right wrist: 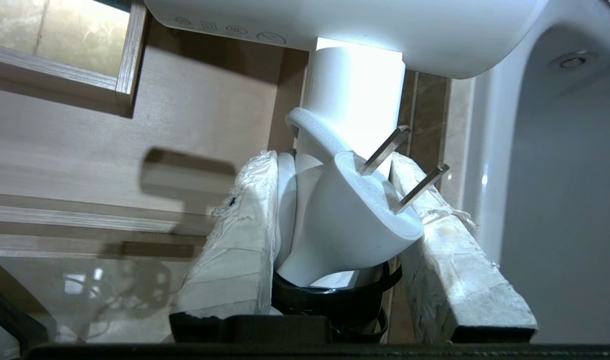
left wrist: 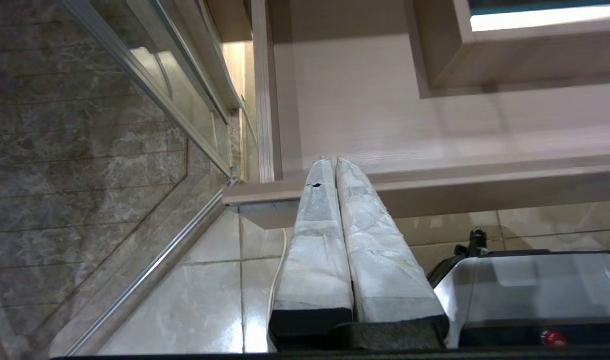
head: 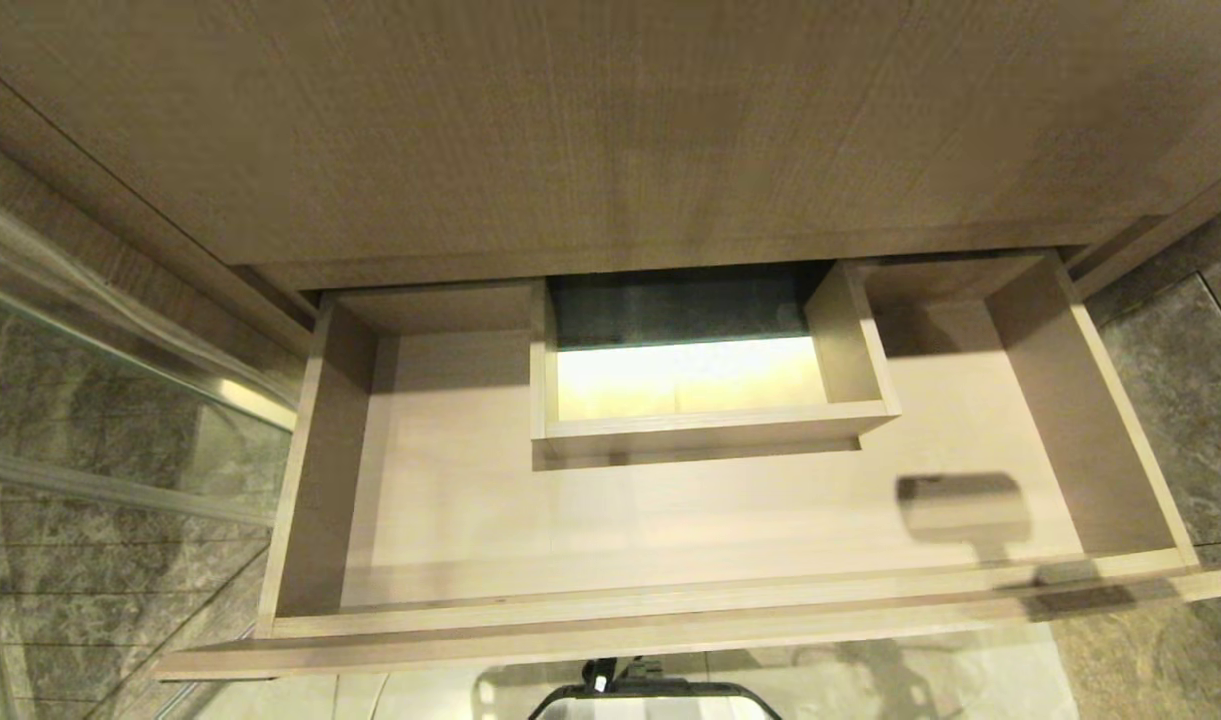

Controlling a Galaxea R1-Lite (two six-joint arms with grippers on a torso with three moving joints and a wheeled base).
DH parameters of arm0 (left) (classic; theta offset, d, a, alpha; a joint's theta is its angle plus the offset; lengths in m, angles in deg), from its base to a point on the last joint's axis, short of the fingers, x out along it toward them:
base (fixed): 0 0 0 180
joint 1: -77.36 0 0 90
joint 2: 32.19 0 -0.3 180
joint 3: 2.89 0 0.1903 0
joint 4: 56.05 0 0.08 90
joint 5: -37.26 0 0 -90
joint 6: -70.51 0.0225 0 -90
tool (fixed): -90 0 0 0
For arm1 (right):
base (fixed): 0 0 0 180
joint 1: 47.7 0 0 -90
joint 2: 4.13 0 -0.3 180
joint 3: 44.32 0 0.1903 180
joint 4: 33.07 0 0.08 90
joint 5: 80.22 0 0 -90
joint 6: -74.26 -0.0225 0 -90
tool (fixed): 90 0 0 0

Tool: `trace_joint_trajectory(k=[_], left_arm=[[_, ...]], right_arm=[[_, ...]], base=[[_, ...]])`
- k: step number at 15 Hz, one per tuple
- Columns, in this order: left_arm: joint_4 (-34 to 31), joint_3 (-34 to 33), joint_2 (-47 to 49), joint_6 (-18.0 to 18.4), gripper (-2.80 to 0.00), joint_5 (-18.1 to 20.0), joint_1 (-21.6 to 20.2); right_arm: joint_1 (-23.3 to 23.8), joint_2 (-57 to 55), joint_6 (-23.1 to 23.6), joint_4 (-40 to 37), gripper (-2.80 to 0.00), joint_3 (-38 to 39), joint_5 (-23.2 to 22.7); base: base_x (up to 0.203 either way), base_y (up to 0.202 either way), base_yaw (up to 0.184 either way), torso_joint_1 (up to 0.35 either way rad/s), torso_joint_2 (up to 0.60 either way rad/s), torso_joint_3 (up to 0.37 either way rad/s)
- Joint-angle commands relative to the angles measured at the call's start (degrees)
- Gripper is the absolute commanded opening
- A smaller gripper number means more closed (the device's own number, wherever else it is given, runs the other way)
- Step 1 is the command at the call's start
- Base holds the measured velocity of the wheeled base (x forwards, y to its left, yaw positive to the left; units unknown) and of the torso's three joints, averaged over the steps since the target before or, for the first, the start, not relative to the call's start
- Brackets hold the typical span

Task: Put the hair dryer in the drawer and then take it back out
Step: Place it on the countertop

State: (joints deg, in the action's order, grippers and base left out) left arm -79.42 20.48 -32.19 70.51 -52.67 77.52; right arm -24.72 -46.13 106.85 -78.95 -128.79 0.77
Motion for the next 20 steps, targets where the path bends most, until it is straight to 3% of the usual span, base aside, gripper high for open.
trace_joint_trajectory(k=[1, 5, 20], left_arm=[[0.0, 0.0, 0.0, 0.0, -2.80, 0.0, 0.0], [0.0, -0.1, 0.0, 0.0, -2.80, 0.0, 0.0], [0.0, -0.1, 0.0, 0.0, -2.80, 0.0, 0.0]], right_arm=[[0.0, 2.9, 0.2, 0.1, -2.80, 1.1, 0.0], [0.0, 5.0, -1.0, 0.6, -2.80, 2.6, 0.0], [-0.1, 7.8, -2.6, 4.8, -2.80, 5.3, 0.0]], base=[[0.000, 0.000, 0.000, 0.232, -0.47, -0.218], [0.000, 0.000, 0.000, 0.123, -0.49, -0.222], [0.000, 0.000, 0.000, 0.319, -0.53, -0.254]])
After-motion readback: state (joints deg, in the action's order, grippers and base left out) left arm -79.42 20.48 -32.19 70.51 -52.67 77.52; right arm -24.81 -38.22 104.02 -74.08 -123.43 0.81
